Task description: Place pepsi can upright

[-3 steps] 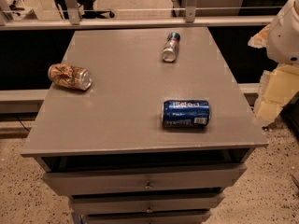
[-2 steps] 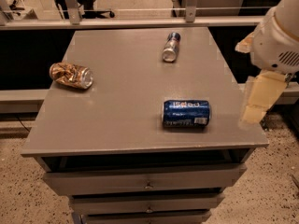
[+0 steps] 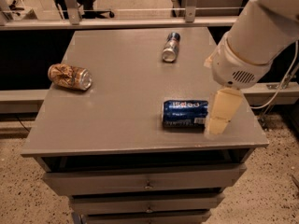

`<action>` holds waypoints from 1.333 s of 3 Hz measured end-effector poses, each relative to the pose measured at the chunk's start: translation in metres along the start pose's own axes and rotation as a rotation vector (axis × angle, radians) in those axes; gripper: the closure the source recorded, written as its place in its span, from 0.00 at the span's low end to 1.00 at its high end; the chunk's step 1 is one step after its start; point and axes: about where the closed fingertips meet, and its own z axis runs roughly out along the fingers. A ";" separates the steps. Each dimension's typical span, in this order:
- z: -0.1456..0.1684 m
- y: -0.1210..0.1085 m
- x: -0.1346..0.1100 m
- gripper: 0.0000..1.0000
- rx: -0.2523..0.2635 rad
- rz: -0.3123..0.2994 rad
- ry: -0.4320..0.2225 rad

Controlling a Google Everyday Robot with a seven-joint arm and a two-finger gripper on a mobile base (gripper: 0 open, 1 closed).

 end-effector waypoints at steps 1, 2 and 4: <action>0.026 0.004 -0.022 0.00 -0.031 -0.011 -0.016; 0.050 0.005 -0.036 0.00 -0.050 -0.010 -0.016; 0.091 0.001 -0.048 0.19 -0.051 -0.006 0.022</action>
Offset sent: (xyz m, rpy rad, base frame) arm 0.0240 0.0659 -0.0673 0.0265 0.0714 0.0229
